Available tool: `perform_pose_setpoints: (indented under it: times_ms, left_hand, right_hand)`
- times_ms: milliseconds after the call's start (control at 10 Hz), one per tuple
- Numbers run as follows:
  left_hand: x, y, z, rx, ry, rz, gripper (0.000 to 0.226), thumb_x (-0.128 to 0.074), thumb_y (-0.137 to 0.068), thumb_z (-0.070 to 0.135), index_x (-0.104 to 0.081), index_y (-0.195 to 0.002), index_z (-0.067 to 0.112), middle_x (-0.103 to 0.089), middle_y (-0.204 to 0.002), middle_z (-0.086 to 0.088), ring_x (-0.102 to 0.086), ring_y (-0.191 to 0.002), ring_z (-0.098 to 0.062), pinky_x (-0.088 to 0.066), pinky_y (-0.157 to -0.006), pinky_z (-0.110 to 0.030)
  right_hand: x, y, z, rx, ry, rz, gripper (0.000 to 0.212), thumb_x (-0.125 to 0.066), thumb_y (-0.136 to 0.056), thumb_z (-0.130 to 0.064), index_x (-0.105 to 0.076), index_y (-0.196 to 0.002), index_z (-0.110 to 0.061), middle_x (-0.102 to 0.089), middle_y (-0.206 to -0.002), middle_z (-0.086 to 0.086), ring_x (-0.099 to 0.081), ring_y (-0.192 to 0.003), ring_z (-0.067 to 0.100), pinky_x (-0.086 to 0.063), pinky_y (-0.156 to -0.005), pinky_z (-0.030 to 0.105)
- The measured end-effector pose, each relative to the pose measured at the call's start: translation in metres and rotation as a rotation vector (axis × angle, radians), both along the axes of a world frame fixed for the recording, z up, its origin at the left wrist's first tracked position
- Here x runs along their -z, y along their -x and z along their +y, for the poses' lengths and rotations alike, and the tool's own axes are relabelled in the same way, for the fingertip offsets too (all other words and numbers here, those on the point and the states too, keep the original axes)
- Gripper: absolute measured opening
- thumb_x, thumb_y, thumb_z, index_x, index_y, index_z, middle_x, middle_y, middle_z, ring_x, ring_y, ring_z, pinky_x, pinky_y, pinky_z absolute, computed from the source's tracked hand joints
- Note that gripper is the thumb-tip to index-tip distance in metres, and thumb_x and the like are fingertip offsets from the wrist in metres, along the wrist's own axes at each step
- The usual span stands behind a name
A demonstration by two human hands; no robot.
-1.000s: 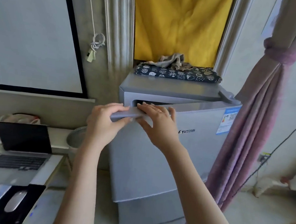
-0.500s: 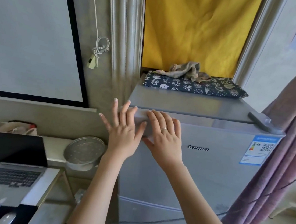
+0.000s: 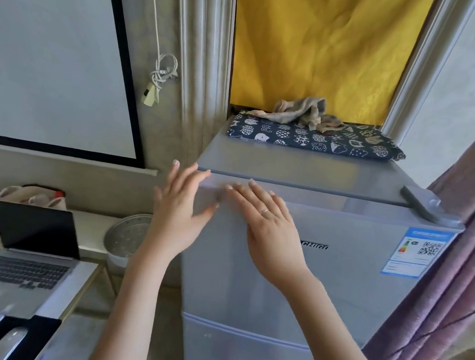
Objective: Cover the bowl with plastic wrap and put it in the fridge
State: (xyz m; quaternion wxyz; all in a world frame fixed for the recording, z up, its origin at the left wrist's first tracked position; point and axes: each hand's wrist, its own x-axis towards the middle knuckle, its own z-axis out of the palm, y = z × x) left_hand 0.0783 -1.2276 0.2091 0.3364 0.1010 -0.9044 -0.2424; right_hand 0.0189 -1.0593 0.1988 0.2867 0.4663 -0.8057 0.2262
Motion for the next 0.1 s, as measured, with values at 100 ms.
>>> perform_pose_setpoints:
  times_ms: [100]
  left_hand:
    - [-0.0357,-0.0415,0.0073,0.086,-0.341,0.093,0.052,-0.069,-0.084,0.023,-0.050,-0.130,0.034,-0.044,-0.142,0.021,-0.033,-0.138,-0.003,-0.027,-0.110,-0.027]
  right_hand:
    - [-0.0351,-0.0203,0.0585,-0.246,0.277,-0.477,0.034,-0.047,-0.089,-0.008,-0.067,-0.113,-0.022,-0.068,-0.121,-0.010,-0.057,-0.120,0.004,-0.039,-0.104,0.021]
